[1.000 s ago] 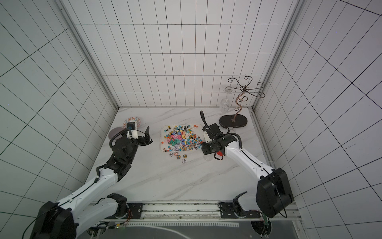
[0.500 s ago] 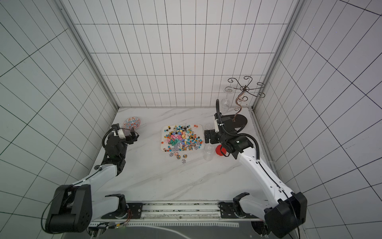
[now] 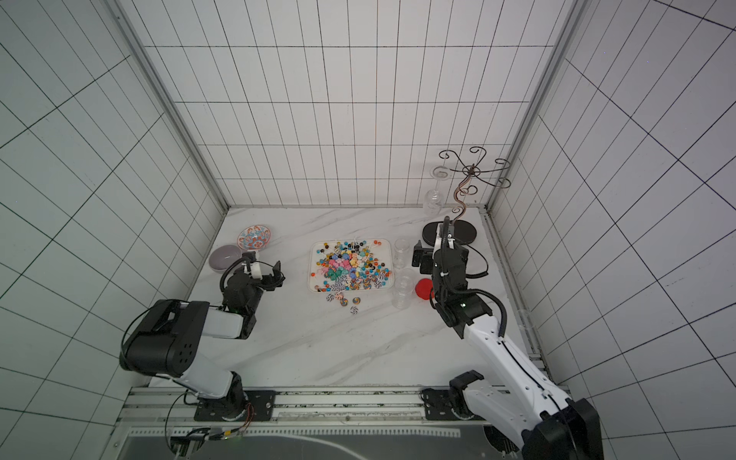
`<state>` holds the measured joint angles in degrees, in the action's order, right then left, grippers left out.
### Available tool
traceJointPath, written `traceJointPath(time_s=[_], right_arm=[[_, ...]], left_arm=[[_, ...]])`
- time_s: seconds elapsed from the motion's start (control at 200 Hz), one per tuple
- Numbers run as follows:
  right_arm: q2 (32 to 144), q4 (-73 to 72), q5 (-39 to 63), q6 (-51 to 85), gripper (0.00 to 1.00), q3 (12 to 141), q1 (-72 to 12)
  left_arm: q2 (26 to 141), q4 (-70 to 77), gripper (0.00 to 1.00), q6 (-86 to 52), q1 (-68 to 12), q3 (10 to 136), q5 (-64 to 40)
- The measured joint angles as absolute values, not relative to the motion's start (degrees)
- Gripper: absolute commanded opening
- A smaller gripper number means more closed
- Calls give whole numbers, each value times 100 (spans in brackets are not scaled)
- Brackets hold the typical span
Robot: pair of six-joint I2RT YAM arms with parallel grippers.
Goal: Pour the candies out of the jar
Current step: Reset both arms
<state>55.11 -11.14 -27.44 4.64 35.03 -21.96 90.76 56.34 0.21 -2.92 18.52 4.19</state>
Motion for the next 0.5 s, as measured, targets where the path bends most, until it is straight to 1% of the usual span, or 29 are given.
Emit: traceJointPath(time_s=[0.125, 0.325, 0.5], right_arm=[[5736, -2134, -2814, 93, 100, 3026, -1925], [6875, -4010, -2856, -314, 100, 2622, -1435], [7784, -4884, -2672, -362, 100, 2180, -908]], left_arm=[[9061, 5583, 97, 115, -311, 1968, 357], [9050, 5557, 97, 185, -344, 2003, 311], [9050, 5544, 97, 198, -344, 2003, 309]])
